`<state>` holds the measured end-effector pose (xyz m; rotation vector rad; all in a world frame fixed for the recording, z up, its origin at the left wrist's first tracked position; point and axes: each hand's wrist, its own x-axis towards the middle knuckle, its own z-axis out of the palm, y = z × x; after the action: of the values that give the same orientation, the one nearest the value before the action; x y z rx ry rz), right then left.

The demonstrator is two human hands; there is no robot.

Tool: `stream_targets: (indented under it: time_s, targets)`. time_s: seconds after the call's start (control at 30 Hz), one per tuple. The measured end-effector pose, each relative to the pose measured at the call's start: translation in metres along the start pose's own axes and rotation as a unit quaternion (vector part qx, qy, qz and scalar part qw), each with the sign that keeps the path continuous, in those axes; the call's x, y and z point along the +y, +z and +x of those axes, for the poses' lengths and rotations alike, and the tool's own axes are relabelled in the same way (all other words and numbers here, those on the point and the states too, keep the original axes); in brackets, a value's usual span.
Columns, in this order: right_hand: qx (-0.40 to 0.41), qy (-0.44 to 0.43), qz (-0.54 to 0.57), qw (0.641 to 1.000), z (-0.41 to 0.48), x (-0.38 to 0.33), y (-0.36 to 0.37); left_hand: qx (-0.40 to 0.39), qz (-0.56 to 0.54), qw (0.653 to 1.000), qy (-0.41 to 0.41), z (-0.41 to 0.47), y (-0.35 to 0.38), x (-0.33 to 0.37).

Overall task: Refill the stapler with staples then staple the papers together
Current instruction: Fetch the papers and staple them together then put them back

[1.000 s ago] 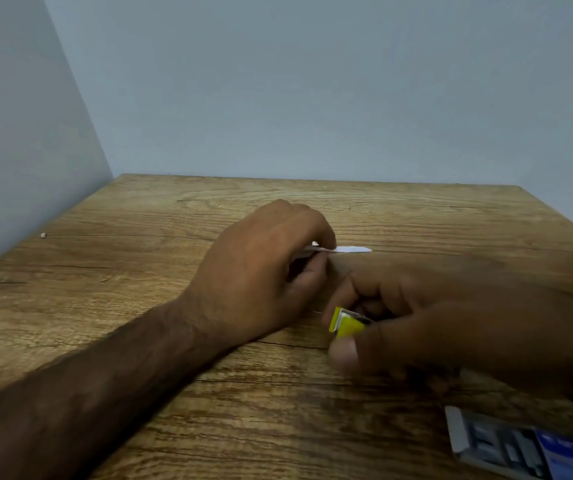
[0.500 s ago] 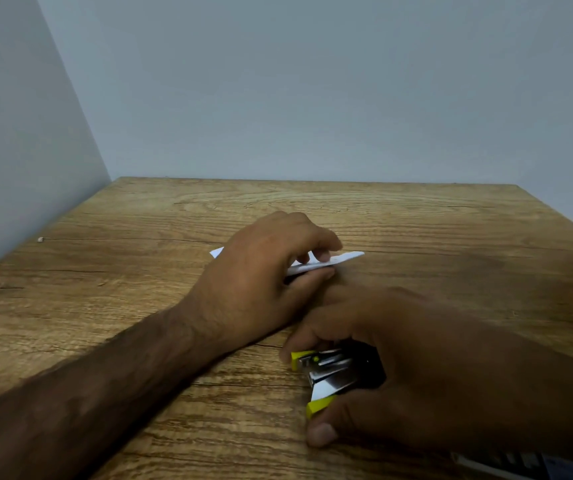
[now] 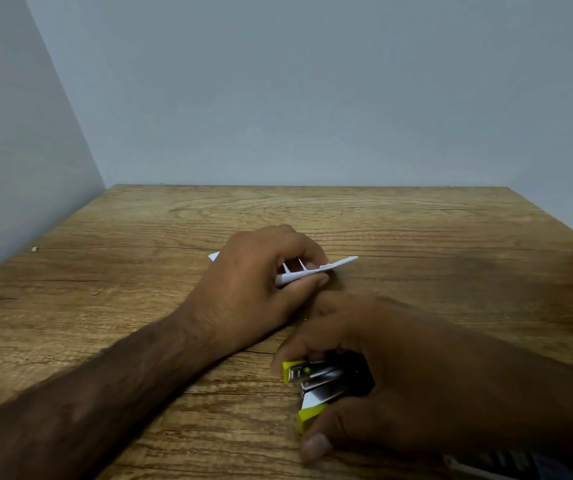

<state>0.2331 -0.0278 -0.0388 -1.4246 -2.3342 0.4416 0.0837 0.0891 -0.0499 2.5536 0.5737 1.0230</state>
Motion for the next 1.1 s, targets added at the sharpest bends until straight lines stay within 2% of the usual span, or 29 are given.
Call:
stream_targets:
  time_s: [0.13,0.27,0.5,0.67,0.97,1.1]
  targets:
    - [0.037,0.013,0.037,0.999,-0.006,0.006,-0.004,0.003,-0.033,0.999,0.005,0.0,0.0,-0.001]
    - [0.075,0.067,0.041,0.994,-0.01,0.012,-0.019,0.007,-0.033,0.999,0.004,-0.001,0.0,0.001]
    - [0.212,0.129,-0.063,0.967,-0.01,0.026,-0.029,0.021,-0.024,0.999,-0.009,0.0,0.0,0.005]
    - [0.191,0.152,-0.113,0.963,-0.009,0.028,-0.031,0.024,-0.031,0.999,0.008,0.001,0.0,0.007]
    - [0.209,0.116,-0.167,0.957,-0.003,0.03,-0.031,0.002,-0.022,0.998,0.057,0.006,0.003,0.014]
    - [0.198,0.123,-0.171,0.957,-0.005,0.039,-0.037,-0.01,-0.049,0.998,0.026,0.015,0.009,0.009]
